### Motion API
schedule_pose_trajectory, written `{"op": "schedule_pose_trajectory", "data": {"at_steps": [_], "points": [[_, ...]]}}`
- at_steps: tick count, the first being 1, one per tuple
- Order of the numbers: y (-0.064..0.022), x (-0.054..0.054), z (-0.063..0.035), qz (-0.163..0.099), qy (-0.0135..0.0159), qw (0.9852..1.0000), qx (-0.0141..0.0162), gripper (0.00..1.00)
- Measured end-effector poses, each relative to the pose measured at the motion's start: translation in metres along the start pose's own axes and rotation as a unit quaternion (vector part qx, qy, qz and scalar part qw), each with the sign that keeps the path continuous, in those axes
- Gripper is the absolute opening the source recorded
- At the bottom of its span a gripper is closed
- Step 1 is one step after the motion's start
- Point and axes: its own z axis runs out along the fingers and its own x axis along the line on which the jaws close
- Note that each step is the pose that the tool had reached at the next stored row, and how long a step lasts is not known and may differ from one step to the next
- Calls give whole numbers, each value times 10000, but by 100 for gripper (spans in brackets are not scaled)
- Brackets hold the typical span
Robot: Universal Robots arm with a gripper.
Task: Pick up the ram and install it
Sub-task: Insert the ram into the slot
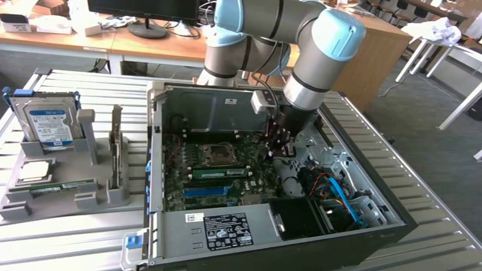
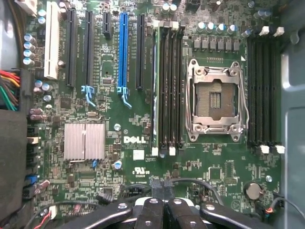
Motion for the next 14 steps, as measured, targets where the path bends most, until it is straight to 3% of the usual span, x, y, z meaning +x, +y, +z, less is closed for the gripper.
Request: {"op": "schedule_pose_trajectory", "data": {"at_steps": [7, 14], "points": [[0, -13, -148, 0, 0, 10000, 0, 11], [0, -13, -151, 0, 0, 10000, 0, 11]]}}
